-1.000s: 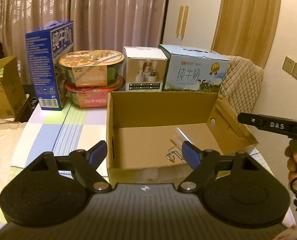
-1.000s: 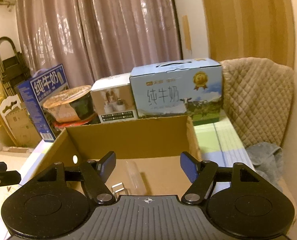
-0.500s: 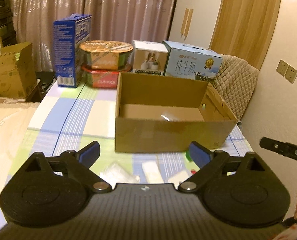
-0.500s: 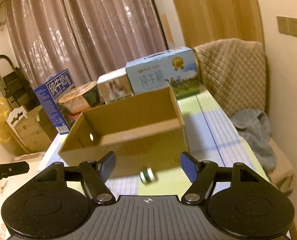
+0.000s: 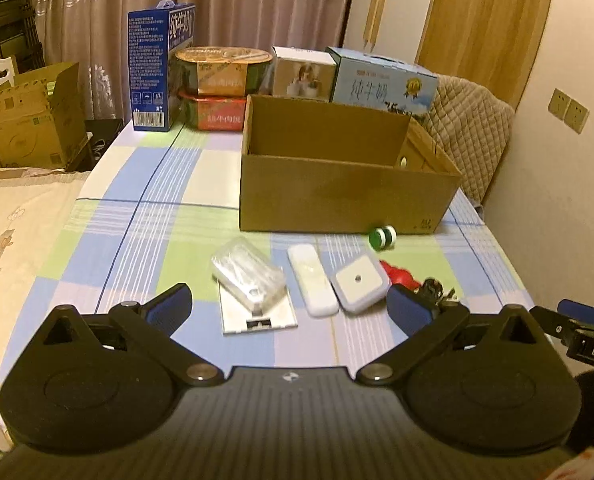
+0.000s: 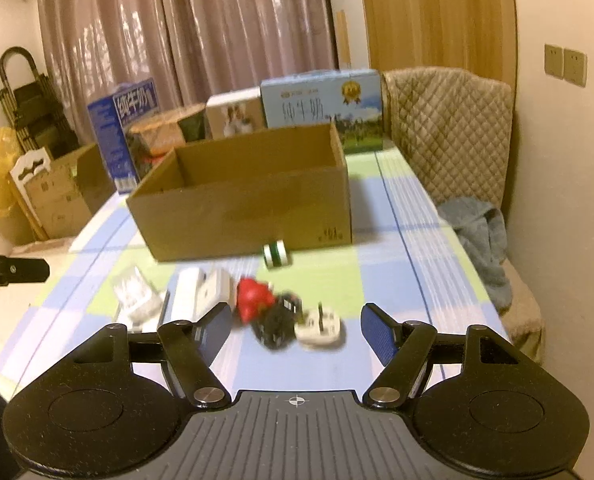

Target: Organize rigid objects

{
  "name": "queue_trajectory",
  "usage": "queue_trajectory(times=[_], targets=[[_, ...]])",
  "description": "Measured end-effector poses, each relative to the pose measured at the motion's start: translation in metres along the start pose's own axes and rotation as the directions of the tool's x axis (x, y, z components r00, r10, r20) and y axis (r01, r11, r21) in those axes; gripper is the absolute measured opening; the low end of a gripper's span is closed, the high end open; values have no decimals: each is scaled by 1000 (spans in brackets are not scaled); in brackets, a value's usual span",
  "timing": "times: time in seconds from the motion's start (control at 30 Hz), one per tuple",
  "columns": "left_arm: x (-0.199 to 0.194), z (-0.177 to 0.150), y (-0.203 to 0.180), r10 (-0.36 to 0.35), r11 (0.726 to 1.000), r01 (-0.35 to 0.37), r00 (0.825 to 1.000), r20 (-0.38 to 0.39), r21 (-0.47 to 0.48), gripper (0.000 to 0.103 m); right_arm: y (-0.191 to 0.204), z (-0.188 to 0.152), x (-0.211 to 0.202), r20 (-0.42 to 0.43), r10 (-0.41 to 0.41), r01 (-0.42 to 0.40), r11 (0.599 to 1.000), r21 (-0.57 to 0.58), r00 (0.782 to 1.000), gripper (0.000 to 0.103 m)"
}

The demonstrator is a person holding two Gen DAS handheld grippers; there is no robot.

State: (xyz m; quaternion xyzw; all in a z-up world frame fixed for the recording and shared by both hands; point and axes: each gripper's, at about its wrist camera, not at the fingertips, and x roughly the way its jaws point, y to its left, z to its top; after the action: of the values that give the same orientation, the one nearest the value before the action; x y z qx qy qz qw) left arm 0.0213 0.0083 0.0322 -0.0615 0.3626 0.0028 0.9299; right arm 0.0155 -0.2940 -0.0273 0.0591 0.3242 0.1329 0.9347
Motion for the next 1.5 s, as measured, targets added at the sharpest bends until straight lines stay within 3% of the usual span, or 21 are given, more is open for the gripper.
queue_trajectory(times=[0.27, 0.7, 1.5], targets=[[0, -17, 7, 17, 1000, -17, 999, -33, -6, 102, -5, -12, -4, -34, -7, 8, 1000, 19, 999, 69], [13, -18, 17, 32, 999, -33, 998, -55, -21, 102, -7, -13, 6, -60, -13, 15, 999, 36, 998, 69], [70, -20, 15, 20, 1000, -23, 990, -140, -18, 102, -22, -13, 62, -115, -37, 41, 998, 39, 993, 69]])
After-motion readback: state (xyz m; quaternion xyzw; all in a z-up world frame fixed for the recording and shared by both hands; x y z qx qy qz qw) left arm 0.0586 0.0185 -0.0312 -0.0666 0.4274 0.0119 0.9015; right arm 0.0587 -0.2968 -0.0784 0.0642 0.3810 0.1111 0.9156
